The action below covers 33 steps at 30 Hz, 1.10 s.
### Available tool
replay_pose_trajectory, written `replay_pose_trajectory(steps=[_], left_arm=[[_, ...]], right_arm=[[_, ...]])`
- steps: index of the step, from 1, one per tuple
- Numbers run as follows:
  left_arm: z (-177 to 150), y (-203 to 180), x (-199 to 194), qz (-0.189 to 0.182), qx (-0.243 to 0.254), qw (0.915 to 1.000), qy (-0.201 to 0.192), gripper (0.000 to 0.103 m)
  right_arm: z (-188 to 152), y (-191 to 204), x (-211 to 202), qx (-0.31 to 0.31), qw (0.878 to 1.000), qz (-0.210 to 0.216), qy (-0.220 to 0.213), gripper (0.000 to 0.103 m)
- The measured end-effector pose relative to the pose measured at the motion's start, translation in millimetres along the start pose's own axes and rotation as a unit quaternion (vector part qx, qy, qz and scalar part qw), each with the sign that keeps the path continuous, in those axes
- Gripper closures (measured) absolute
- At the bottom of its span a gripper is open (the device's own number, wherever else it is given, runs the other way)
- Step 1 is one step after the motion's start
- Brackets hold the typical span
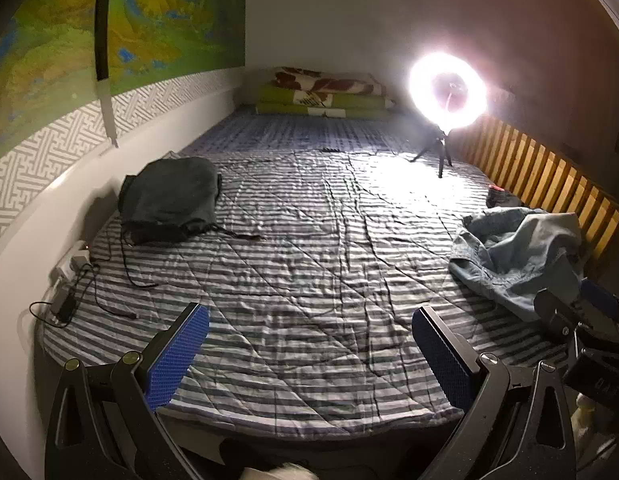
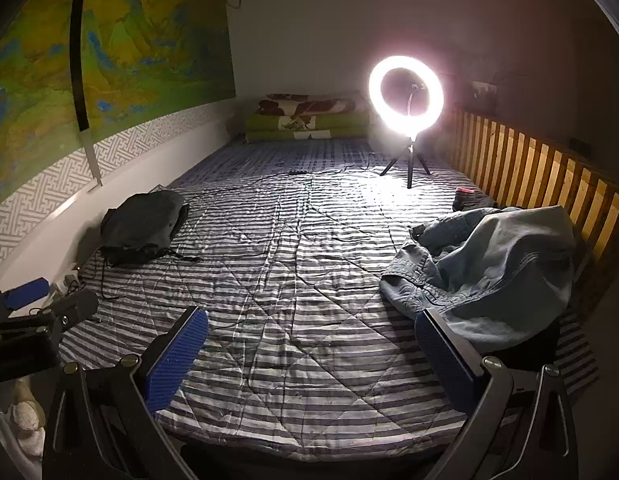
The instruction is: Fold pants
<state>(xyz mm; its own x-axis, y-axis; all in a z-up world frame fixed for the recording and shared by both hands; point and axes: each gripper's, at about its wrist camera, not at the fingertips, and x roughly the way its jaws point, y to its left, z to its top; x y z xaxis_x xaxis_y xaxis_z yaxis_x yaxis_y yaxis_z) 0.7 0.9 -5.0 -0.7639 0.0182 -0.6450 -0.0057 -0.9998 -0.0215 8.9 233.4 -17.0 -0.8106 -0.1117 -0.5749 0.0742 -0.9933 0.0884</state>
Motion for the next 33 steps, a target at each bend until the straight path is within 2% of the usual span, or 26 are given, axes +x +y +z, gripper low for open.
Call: replay_pose_trajectory(steps=[9,21,33], left_arm=[[-2.3,-8.2,5.0,0.009,0.022,0.9997,-0.01,0.0],[-7.3,1.0,16.2,0.004,0.006,1.0,-0.002,0.0],[-13.4,9.6,28.3,0.021,-0.004,0.9998,0.002,0.0]], right_arm=[[0.9,0.2,1.2,-0.002,1.0,-0.007,-0.004,0.001],[0.9,1.8,5.9,-0.002,1.0,-0.015,-0.002,0.001],[2.0,-0.6,7.4,0.005,1.0,-0.025,-0.005,0.001]])
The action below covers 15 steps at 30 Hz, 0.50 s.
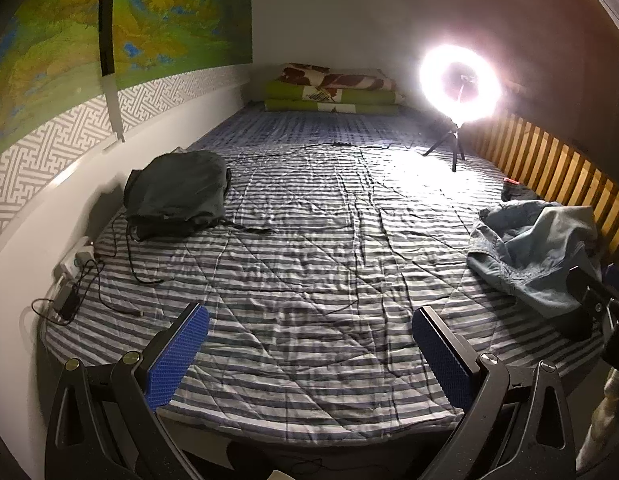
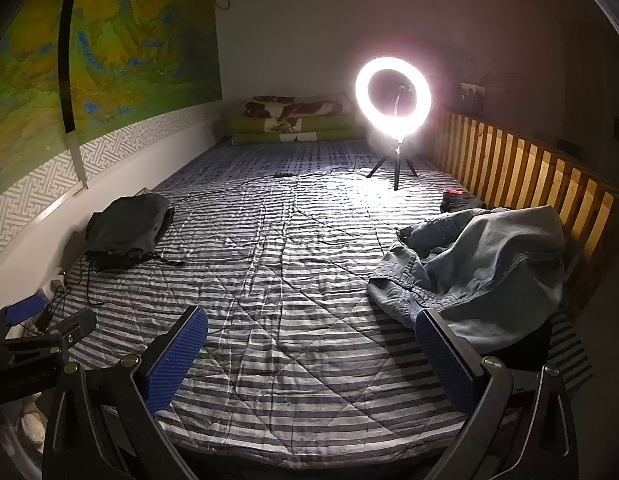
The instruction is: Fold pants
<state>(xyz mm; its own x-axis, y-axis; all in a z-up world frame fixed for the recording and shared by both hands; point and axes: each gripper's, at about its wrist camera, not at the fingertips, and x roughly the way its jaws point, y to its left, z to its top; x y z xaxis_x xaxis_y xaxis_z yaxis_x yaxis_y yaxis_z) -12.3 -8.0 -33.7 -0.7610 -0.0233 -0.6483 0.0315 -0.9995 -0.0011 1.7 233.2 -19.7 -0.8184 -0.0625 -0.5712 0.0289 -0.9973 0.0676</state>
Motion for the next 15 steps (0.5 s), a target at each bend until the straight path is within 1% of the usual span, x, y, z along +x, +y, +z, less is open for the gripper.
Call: replay_pose_trajectory(steps=[2,9,15], left_arm=[[-1.7,2.0,2.4,-0.008,-0.007,0.9999,0.005,0.0],[-4.7,-5.8,6.4,0.005,0.022,0.9997,0.005,0.0],[-3.5,-8.6,11.2,0.006,0.026,0.9996,0.013,0.0]], right_arm=[[-0.2,-2.3,0.2,0.004,1.0,-0.001,-0.001,0.001],[0.2,-4.8,-0.3,0.013,1.0,0.0,-0.002,0.001],[0.2,-2.3,-2.0,0.002,1.0,-0.007,-0.006,0.001]])
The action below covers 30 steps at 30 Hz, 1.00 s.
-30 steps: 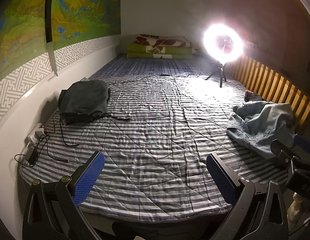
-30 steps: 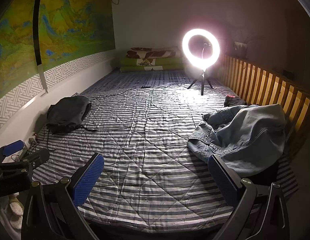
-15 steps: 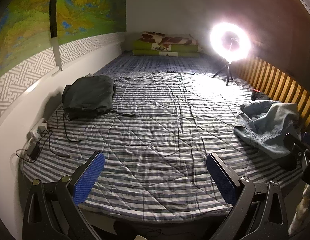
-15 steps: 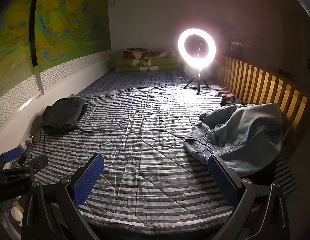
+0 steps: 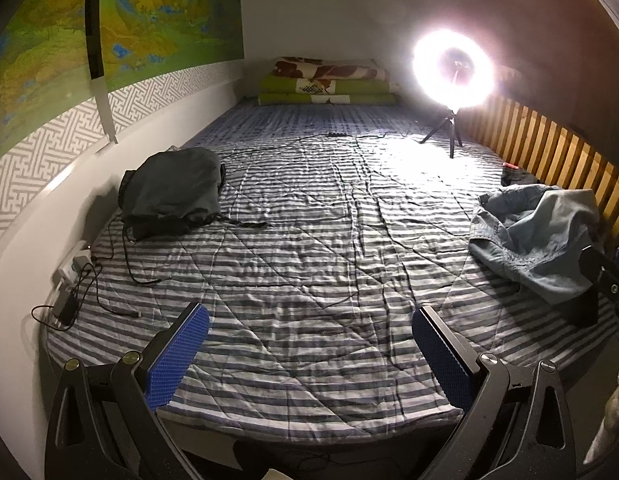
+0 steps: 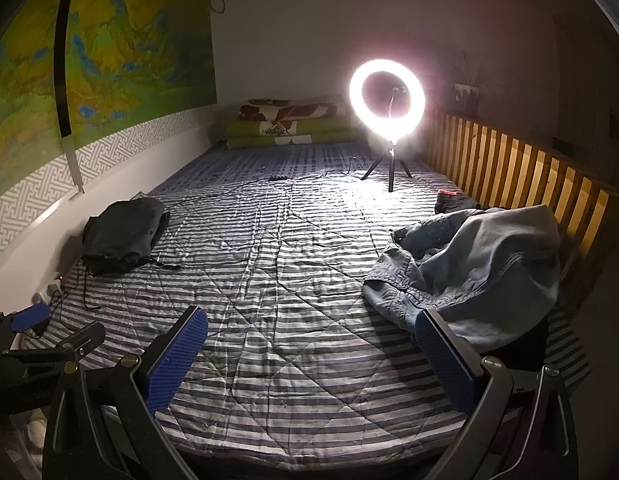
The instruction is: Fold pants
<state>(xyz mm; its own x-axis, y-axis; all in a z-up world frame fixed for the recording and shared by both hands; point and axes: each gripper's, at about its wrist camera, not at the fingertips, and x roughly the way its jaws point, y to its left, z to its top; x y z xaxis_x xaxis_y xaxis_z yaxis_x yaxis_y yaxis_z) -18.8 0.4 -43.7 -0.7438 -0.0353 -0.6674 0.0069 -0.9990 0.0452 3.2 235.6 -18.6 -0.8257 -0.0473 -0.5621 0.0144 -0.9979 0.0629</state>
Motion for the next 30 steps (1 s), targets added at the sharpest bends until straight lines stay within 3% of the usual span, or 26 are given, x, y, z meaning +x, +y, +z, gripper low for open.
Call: replay_pose_trajectory(steps=[17,26,30], left_arm=[[-8.6,1.6,17.6,-0.012,-0.002,0.9997,0.023,0.006],[-11.6,16.8,20.7,-0.023,-0.055,0.998,0.023,0.006],[-10.5,18.7,23.2,-0.022,-0.056,0.9979,0.024,0.006]], right_arm=[[-1.3,1.7,0.5,-0.003,1.0,-0.009,-0.002,0.001],[-2.5,2.4,4.3,-0.007,1.0,-0.002,0.001,0.001],[-4.6,0.2,12.2,-0.006,1.0,0.003,0.007,0.001]])
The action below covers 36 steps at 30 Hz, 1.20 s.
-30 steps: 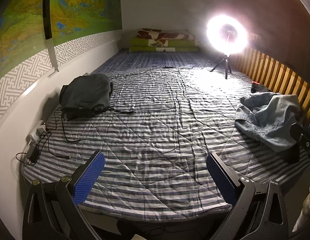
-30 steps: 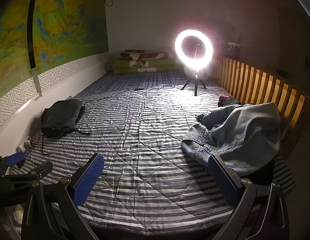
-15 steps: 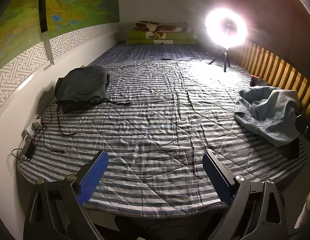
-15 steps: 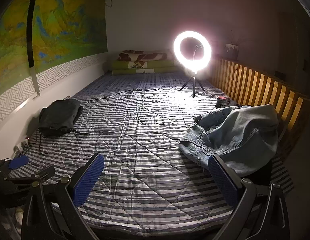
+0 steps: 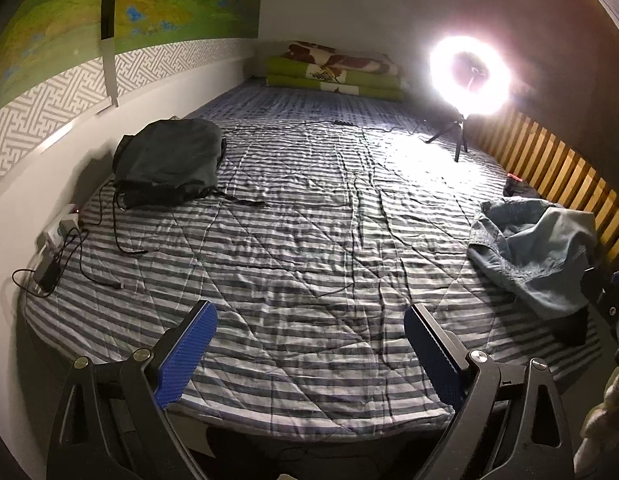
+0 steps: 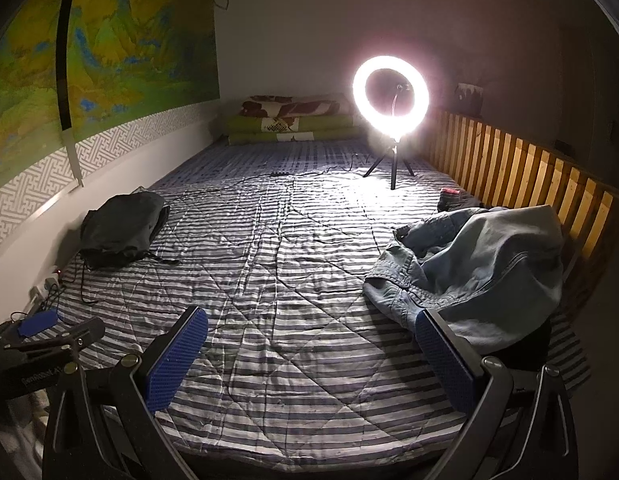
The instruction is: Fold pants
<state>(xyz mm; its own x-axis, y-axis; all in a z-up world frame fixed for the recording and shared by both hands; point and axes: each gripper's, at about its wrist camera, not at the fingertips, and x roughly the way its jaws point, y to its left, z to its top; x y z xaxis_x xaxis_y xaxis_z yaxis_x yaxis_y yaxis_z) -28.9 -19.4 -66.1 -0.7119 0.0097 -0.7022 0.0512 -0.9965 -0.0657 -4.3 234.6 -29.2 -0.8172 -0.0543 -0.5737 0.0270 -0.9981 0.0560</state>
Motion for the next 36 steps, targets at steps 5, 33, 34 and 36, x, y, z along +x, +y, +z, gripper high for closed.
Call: replay_pose_trajectory(steps=[5,33,34,36], left_arm=[[2.6,-1.5,8.9,-0.002,-0.014,0.9999,-0.007,0.007],[11.1,-57.6,178.5,-0.031,0.074,0.9897,0.119,0.02],[11.7,-56.9,179.7,-0.031,0.073,0.9898,0.118,0.02],[13.8,-52.8,180.0,-0.026,0.07,0.9904,0.116,0.02]], right_arm=[[-1.8,-9.2,19.8,0.011,1.0,0.006,0.015,0.001],[22.3,-156.1,190.5,0.056,0.987,-0.041,0.146,0.008],[22.6,-149.2,199.7,0.042,0.987,-0.037,0.153,0.008],[22.4,-131.4,221.0,0.008,0.985,-0.032,0.17,0.008]])
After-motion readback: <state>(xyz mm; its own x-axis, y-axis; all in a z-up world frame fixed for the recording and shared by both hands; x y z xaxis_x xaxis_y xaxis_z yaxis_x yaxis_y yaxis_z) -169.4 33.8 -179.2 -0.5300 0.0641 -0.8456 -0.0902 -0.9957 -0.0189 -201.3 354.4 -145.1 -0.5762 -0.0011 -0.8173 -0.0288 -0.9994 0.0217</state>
